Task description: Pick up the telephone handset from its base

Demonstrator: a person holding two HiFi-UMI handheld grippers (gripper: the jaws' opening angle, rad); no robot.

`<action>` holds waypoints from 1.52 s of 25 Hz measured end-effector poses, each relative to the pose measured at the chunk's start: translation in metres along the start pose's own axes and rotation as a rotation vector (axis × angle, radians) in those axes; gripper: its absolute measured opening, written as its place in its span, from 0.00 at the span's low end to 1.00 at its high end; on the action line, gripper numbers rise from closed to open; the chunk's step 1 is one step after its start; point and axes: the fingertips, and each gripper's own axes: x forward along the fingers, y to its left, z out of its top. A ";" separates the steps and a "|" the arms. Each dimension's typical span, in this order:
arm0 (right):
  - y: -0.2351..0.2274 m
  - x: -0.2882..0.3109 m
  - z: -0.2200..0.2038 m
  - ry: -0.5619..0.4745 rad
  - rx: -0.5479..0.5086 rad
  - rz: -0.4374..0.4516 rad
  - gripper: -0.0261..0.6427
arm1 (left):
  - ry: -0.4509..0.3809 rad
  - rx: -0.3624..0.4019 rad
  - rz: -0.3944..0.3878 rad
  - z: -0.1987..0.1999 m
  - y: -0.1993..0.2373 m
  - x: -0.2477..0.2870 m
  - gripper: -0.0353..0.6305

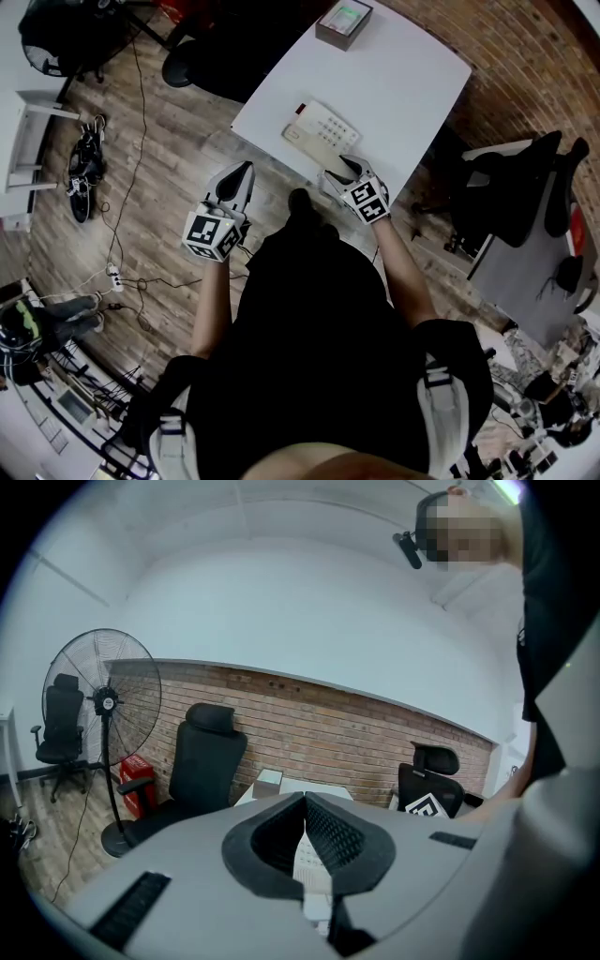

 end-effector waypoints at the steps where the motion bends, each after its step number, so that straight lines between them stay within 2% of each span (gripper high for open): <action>1: 0.000 -0.002 -0.001 -0.009 -0.004 -0.004 0.35 | -0.001 0.001 0.000 -0.001 -0.002 -0.001 0.08; 38: 0.024 -0.091 0.001 -0.114 -0.005 0.004 0.35 | -0.013 -0.006 -0.012 -0.024 -0.085 -0.030 0.08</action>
